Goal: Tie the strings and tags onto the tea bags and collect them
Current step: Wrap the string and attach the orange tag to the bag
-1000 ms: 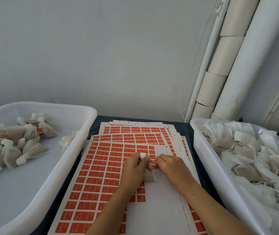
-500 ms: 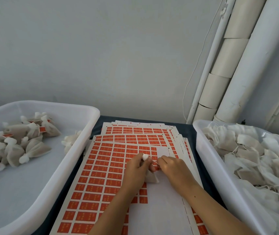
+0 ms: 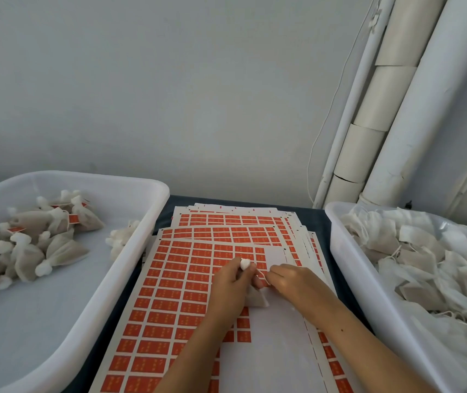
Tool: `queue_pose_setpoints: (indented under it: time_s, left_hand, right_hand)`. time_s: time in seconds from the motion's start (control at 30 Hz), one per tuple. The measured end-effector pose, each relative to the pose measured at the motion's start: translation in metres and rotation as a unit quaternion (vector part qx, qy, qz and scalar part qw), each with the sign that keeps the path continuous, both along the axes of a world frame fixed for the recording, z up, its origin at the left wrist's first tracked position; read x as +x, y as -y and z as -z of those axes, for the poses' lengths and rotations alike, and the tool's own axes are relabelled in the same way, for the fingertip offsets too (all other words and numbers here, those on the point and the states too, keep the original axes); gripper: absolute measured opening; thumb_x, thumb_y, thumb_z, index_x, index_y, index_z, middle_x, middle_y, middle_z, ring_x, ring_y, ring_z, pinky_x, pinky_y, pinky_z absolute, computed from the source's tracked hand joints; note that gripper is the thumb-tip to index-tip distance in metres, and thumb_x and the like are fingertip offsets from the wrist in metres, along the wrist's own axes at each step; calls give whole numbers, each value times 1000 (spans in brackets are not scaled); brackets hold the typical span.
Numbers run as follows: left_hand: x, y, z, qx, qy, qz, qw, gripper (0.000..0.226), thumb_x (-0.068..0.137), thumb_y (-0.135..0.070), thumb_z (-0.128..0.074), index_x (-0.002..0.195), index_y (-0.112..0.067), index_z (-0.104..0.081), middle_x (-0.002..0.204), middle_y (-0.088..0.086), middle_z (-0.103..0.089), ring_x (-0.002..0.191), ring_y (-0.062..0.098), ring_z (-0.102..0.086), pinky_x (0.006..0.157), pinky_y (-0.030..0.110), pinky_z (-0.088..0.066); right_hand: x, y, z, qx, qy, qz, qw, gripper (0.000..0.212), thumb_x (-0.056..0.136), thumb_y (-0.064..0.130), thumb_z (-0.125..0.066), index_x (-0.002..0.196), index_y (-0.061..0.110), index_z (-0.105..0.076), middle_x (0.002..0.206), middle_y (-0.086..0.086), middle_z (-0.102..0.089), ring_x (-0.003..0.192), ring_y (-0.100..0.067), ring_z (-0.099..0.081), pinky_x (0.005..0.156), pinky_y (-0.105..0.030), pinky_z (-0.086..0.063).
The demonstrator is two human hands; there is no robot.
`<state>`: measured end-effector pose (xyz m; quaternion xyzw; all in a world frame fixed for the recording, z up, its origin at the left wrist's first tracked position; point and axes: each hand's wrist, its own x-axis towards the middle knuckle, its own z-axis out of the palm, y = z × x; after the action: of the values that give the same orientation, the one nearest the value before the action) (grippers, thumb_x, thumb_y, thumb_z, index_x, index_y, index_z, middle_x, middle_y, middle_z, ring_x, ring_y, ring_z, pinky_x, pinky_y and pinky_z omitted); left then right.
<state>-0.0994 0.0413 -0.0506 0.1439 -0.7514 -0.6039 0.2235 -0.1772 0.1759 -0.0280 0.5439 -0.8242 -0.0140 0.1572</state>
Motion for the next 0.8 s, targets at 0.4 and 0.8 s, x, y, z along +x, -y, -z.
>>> queue_pose_setpoints:
  time_s: [0.4,0.8]
  left_hand:
    - [-1,0,3,26,-9,-12,1000,27,97,-27,-46,84,-10,-63,72,-5,-67,68,4,-60,66,7,-43]
    - [-4,4,3,89,-10,-77,993,28,97,-26,-47,86,-7,-64,72,-3,-68,66,-2,-61,67,12,-40]
  right_hand:
    - [-5,10,2,-84,18,18,996,40,55,24,-89,90,15,-72,84,3,-73,62,-11,-70,59,-15,-52]
    - [-13,11,1,6,57,34,998,31,93,32,-53,122,22,-55,124,5,-60,104,-13,-63,92,-17,-41]
